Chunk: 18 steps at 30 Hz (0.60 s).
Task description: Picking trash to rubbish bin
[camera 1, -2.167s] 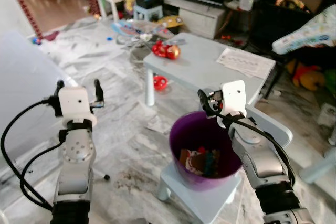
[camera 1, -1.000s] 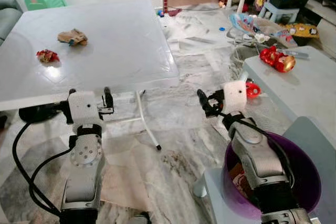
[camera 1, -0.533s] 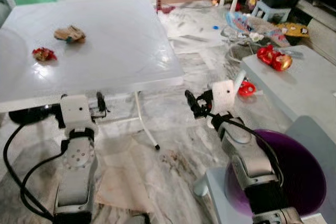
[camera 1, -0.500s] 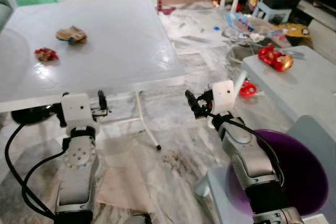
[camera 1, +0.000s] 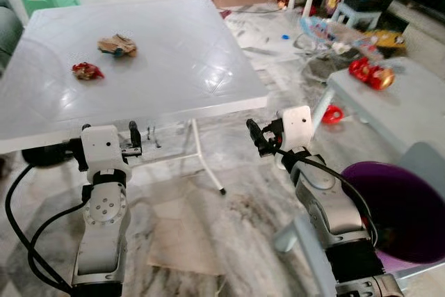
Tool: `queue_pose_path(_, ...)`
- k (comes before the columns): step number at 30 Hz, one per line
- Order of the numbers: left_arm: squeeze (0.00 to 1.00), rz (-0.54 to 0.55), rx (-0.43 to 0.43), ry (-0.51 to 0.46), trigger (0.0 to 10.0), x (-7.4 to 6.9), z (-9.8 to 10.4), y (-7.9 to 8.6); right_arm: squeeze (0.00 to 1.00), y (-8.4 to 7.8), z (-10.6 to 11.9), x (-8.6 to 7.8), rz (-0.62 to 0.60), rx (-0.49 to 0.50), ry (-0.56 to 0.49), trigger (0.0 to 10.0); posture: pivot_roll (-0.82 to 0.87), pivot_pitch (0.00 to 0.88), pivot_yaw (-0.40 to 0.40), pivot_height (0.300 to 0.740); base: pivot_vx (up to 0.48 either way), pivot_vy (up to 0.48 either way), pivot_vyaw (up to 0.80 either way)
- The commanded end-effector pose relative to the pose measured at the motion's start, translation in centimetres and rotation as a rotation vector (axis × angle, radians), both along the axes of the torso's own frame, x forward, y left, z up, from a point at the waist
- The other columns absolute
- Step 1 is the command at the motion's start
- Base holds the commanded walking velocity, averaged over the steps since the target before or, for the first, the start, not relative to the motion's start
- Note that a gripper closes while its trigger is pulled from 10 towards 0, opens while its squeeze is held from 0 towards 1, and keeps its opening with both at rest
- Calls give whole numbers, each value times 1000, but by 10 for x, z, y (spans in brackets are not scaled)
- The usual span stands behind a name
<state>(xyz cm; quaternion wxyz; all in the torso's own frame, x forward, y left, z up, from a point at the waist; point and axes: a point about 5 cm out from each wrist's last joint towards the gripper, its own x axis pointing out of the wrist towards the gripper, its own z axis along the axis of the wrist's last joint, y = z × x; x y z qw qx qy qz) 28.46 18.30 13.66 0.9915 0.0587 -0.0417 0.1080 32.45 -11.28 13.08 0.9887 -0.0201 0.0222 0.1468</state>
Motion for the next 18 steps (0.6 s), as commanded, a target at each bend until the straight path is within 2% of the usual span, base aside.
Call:
queue_pose_path(1, 0, 24, 21, -3, 10000, 0, 3, 6, 0, 4, 6, 2, 9, 10, -22, 10000, 14, 86, -30, 740, 0, 461, 0)
queue_pose_path(4, 0, 21, 23, -2, 10000, -1, 2, 6, 0, 4, 6, 1, 8, 9, -24, 10000, 14, 87, -29, 740, 0, 450, 0)
queue_pose_path(6, 0, -4, 19, -2, 10000, -1, 2, 5, 0, 4, 6, 1, 8, 8, -26, 10000, 14, 87, -29, 740, 0, 0, 0)
queue_pose_path(9, 0, -33, 78, 0, 10000, -1, 2, 1, 0, 3, 7, 1, 7, 8, -32, 10000, 12, 87, -27, 740, 0, 0, 0)
queue_pose_path(12, 0, -119, 35, 18, 10000, -3, -2, -6, 0, 0, 15, 2, -24, 35, -95, 10000, 14, 85, -25, 740, 0, 0, 0)
queue_pose_path(18, 0, -211, 20, 52, 10000, -8, -8, -10, 0, -9, 23, 6, -79, -6, -155, 10000, 16, 84, -23, 740, 0, 0, 0)
